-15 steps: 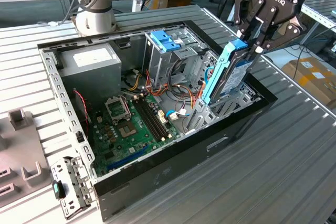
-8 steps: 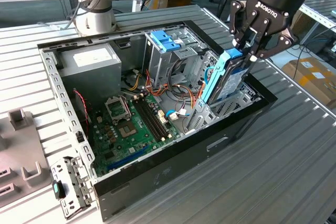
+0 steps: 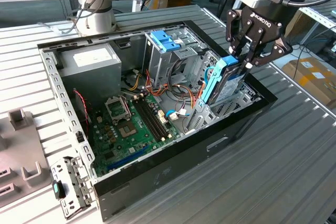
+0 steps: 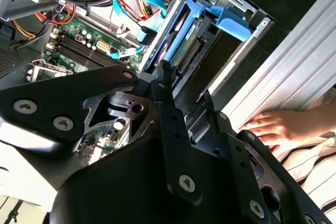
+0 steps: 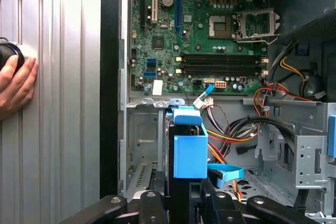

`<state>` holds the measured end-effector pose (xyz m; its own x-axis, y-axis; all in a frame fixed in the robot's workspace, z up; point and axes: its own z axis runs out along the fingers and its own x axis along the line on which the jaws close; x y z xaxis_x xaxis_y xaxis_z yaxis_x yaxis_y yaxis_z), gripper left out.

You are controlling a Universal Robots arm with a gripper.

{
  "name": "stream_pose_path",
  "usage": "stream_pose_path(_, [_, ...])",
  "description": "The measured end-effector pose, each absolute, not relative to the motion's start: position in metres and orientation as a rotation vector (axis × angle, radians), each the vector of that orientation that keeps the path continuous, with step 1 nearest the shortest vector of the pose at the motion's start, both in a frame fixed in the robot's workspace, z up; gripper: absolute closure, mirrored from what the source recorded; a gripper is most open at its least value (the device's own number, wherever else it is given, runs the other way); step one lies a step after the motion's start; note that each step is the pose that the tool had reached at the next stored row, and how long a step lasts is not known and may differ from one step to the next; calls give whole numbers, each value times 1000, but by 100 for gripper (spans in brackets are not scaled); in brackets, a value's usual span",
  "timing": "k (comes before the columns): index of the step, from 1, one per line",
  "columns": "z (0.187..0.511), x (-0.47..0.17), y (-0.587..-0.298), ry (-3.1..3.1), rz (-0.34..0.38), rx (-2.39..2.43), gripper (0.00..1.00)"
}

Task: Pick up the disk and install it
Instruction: 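Insert the disk into the insertion slot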

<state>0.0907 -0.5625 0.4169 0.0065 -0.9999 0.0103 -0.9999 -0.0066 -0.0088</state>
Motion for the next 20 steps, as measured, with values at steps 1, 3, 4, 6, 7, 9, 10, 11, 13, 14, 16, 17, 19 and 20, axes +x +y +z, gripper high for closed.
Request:
stream_pose_path(1, [417, 91, -563, -2213, 21, 2228, 65])
stream_pose_path(3, [417, 91, -563, -2213, 21, 2228, 65])
stream_pose_path(4, [417, 91, -563, -2213, 21, 2228, 65])
stream_pose_path(6, [417, 91, -563, -2213, 21, 2228, 65])
stream_pose_path(7, [416, 91, -562, -2214, 21, 2228, 65])
stream_pose_path(9, [413, 91, -563, -2214, 19, 2228, 65])
stream_pose_path(10, [410, 91, -563, -2215, 16, 2230, 65])
stream_pose_path(11, [408, 91, -563, -2216, 15, 2230, 65])
stream_pose_path(13, [405, 91, -563, -2217, 13, 2231, 65])
stream_pose_path(14, [403, 91, -563, -2217, 12, 2232, 65])
stream_pose_path(16, [400, 91, -563, -2218, 10, 2233, 65])
stream_pose_path(17, [399, 91, -563, -2218, 9, 2233, 65])
stream_pose_path(19, [395, 91, -563, -2219, 6, 2234, 65])
stream_pose_path(20, [394, 91, -563, -2220, 5, 2234, 65])
